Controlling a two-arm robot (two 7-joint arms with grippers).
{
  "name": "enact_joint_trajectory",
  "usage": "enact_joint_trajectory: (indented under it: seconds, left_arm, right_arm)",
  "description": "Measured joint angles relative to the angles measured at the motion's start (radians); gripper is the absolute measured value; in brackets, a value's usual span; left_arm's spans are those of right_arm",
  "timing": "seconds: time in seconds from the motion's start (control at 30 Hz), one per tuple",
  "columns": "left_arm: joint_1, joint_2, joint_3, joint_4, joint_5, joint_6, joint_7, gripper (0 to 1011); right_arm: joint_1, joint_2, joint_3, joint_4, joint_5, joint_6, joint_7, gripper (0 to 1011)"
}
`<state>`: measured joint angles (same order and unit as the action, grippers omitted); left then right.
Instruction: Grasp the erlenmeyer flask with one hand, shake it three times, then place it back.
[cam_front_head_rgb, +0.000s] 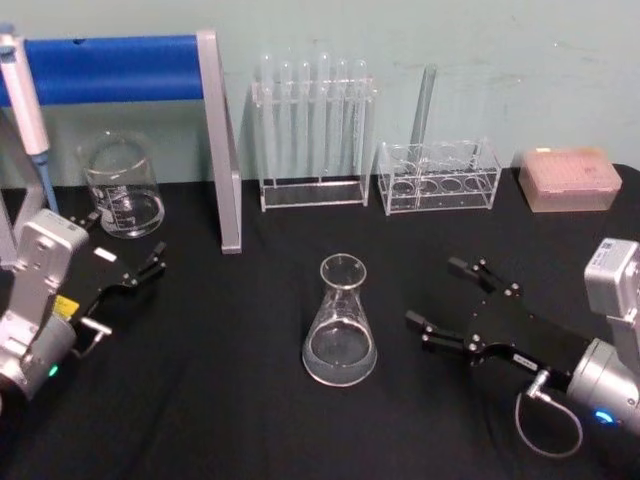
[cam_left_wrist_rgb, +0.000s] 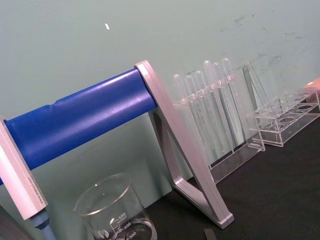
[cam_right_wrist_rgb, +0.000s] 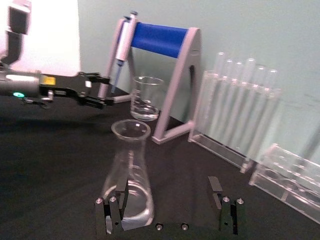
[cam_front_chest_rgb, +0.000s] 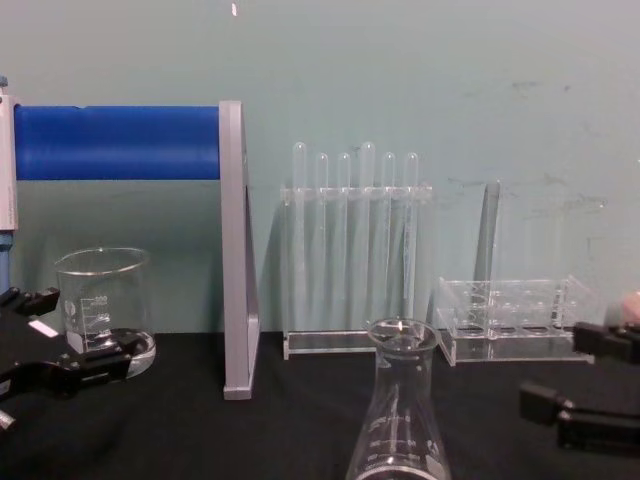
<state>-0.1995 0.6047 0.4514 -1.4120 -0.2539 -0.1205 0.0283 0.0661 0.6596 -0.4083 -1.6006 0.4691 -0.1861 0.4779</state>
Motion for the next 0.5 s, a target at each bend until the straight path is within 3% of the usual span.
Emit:
enact_joint_trajectory:
  seconds: [0.5]
  left_arm:
    - [0.0,0.0,0.0,0.0,0.0,0.0,0.0,1001]
  right_arm:
    - [0.052,-0.067,-0.038,0.065,0.018,0.037,0.13,1000]
